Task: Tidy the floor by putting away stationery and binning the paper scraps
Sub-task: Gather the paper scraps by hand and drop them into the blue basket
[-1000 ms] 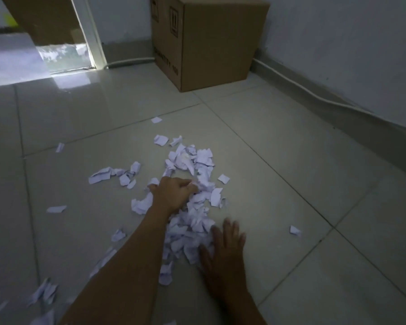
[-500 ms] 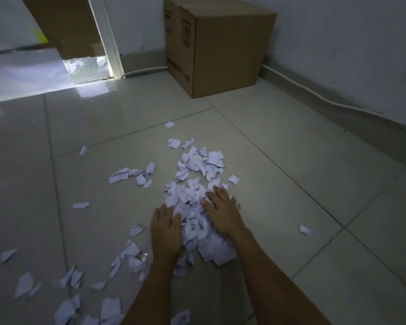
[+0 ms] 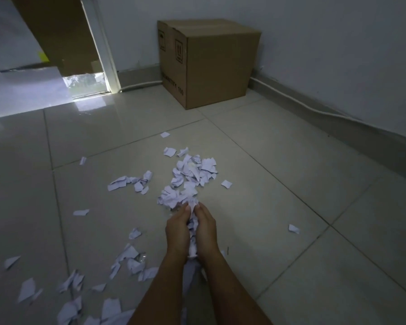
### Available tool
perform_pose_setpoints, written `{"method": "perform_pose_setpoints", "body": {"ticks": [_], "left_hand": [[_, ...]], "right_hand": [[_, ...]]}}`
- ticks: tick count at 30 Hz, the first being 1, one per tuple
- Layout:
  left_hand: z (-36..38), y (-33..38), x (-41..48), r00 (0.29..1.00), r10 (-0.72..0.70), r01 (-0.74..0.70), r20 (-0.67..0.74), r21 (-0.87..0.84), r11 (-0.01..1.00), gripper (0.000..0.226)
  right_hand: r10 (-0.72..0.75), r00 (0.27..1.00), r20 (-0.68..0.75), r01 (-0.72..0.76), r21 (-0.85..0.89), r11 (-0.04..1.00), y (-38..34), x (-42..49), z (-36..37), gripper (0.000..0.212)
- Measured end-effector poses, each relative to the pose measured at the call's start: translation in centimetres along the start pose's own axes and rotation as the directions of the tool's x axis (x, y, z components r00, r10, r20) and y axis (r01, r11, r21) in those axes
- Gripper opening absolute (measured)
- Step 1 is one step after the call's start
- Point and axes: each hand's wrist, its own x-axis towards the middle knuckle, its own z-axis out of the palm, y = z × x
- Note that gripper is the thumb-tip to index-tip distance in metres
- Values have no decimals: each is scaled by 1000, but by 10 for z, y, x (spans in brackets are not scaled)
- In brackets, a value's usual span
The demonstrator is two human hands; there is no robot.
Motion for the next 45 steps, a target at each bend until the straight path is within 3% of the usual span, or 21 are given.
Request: {"method": "perform_pose_setpoints", "body": {"ticks": [13,19,23,26,30,34,37,45], "left_hand": [[102,30,-66,979,113,-80,169,-192,978,37],[174,59,-115,940,226,-186,255,-172,967,23],[243,90,-157,908,293,-268,300,-122,956,15],[302,107,-198,855,355,-328,378,-137,935,15],[391,109,-260,764,387,-341,517,-186,921,19],[481,80,-331,640,388,-361,664,-186,914,44],[530,39,-380,527,349,-426,775,-114,897,39],[596,-64,-419,382,250,-420,890,-74,905,24]], "right_hand": [[-166,986,10,165,69,984,-115,-33,-63,27],[-261,964,56,253,126,959,-194,-48,-106,26],[-382,924,4,378,121,918,-270,-61,-140,41],[-473,880,-34,472,160,867,-334,-81,-176,48],[-580,803,-140,595,135,792,-411,-122,-248,40],[-643,707,-294,700,168,694,-462,-171,-341,42],[-652,661,-372,743,203,637,-476,-200,-416,30],[-536,543,-646,743,73,665,-454,-214,-546,31]]}}
